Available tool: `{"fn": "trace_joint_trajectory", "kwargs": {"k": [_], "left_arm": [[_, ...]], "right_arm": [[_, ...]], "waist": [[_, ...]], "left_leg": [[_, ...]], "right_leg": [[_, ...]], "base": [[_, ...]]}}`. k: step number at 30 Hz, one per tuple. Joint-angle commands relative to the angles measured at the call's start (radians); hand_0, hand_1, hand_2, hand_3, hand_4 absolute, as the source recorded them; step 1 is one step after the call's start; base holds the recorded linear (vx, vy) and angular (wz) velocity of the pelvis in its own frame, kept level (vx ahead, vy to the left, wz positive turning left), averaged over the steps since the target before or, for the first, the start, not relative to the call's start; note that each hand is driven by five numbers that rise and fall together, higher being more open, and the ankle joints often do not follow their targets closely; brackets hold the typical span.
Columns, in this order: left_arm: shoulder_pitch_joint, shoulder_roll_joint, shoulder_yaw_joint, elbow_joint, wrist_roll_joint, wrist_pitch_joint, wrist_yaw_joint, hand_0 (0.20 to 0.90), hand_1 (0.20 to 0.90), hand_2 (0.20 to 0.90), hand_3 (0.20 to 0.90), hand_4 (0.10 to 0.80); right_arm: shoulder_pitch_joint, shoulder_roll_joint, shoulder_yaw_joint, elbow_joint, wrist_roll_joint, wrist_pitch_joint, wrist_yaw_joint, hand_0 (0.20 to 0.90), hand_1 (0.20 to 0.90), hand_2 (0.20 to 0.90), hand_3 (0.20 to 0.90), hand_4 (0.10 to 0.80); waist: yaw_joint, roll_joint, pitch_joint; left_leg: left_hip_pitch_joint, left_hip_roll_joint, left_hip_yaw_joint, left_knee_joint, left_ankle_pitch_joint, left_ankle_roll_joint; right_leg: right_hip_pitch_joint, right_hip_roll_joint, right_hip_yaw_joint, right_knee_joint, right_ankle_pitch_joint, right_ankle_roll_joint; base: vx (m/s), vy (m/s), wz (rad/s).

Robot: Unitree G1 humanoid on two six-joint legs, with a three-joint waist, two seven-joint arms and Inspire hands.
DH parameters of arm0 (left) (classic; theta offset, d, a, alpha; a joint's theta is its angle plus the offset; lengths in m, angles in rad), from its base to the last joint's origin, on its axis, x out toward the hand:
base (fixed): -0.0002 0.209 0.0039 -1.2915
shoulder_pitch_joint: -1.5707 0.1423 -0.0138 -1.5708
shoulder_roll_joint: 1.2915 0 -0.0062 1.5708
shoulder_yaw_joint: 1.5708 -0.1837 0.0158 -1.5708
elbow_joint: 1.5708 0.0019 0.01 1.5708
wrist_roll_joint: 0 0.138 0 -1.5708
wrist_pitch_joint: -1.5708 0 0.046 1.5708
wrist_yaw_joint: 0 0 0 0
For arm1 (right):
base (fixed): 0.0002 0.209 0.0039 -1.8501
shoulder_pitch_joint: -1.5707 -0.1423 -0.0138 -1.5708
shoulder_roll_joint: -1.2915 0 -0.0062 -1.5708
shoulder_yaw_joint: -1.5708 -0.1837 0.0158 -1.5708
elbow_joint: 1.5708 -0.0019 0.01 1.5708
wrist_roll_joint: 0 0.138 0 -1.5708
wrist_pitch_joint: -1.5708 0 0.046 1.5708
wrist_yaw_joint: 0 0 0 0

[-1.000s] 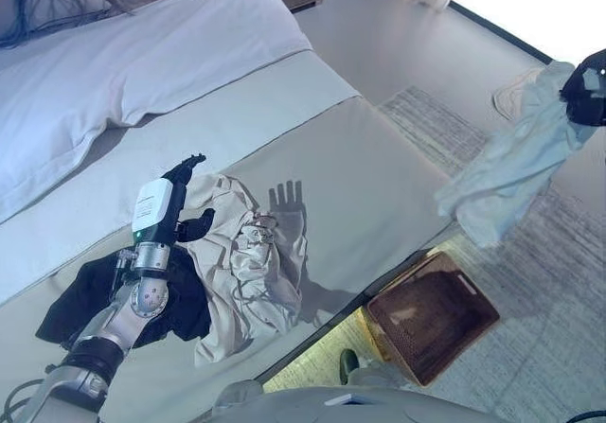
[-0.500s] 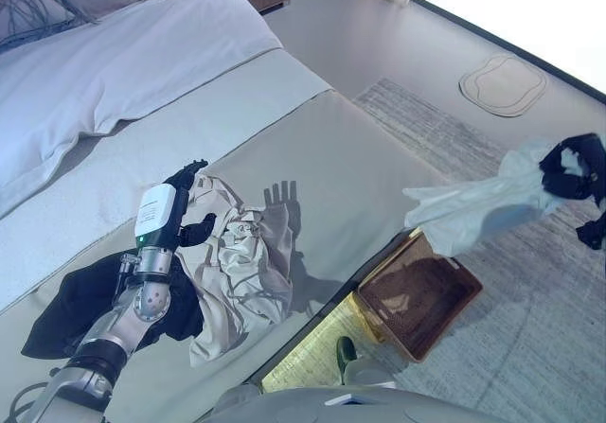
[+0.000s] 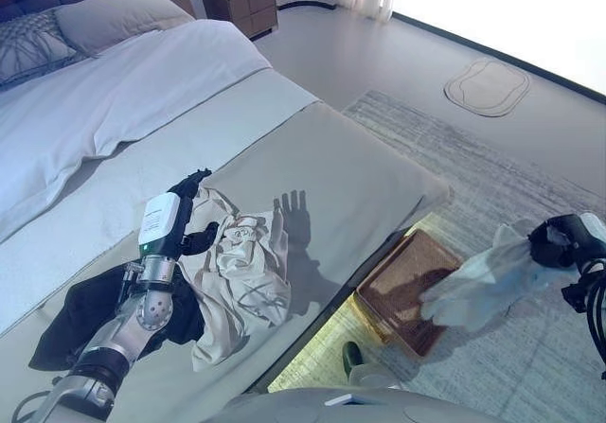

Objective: Pick up the clothes from the bed and place them into the basket

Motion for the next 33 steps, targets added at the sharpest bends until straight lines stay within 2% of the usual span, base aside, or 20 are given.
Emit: {"fn": "trace_joint_trajectory", "kwargs": {"k": [1, 15, 19, 20, 21, 33], "left_arm": [[-0.097, 0.032, 0.029, -0.026, -0.017, -0.043, 0.06, 0.9, 0.9, 0.9, 0.9, 0.8], [-0.114, 0.044, 0.005, -0.024, -0.031, -0.043, 0.055, 0.9, 0.9, 0.9, 0.9, 0.8], [-0.114, 0.042, 0.003, -0.03, -0.028, -0.045, 0.062, 0.9, 0.9, 0.9, 0.9, 0.8], [-0.115, 0.043, 0.003, -0.033, -0.027, -0.042, 0.061, 0.9, 0.9, 0.9, 0.9, 0.8], [-0.116, 0.043, 0.003, -0.038, -0.027, -0.037, 0.06, 0.9, 0.9, 0.9, 0.9, 0.8], [-0.109, 0.04, 0.014, -0.049, -0.016, -0.033, 0.063, 0.9, 0.9, 0.9, 0.9, 0.8]], "right_arm": [[-0.18, -0.054, 0.007, 0.049, 0.037, -0.07, -0.064, 0.3, 0.3, 0.3, 0.2, 0.1], [-0.235, -0.048, 0.058, 0.08, 0.013, -0.078, -0.069, 0.3, 0.3, 0.3, 0.2, 0.1], [-0.226, -0.032, 0.067, 0.07, 0.002, -0.055, -0.072, 0.3, 0.3, 0.3, 0.2, 0.1], [-0.224, -0.03, 0.067, 0.073, 0.002, -0.051, -0.07, 0.578, 0.578, 0.578, 0.524, 0.424], [-0.222, -0.028, 0.068, 0.076, 0.005, -0.048, -0.065, 0.9, 0.9, 0.9, 0.9, 0.8], [-0.23, -0.002, 0.092, 0.081, -0.018, 0.005, -0.047, 0.9, 0.9, 0.9, 0.9, 0.8]], "waist": [[0.045, -0.012, -0.062], [0.055, 0.009, -0.051], [0.058, 0.009, -0.048], [0.059, 0.008, -0.047], [0.06, 0.008, -0.045], [0.075, 0.003, -0.038]], "left_leg": [[0.044, 0.012, -0.01, 0.045, -0.111, 0.0], [0.034, 0.006, -0.013, 0.028, -0.099, -0.007], [0.034, 0.004, -0.017, 0.022, -0.096, -0.006], [0.033, 0.004, -0.017, 0.021, -0.096, -0.006], [0.032, 0.004, -0.017, 0.022, -0.095, -0.006], [0.034, 0.005, -0.028, 0.017, -0.092, -0.006]], "right_leg": [[-0.021, 0.023, -0.024, 0.094, -0.047, 0.018], [-0.03, 0.017, -0.047, 0.084, -0.041, 0.021], [-0.03, 0.016, -0.05, 0.082, -0.04, 0.022], [-0.031, 0.015, -0.05, 0.082, -0.039, 0.022], [-0.031, 0.015, -0.05, 0.082, -0.038, 0.022], [-0.021, 0.012, -0.061, 0.077, -0.039, 0.021]], "base": [[-0.051, -0.022, 0.01], [-0.04, -0.014, 0.02], [-0.005, -0.003, 0.02], [0.0, 0.0, 0.0], [0.0, 0.0, 0.0], [0.003, -0.001, 0.02]]}}
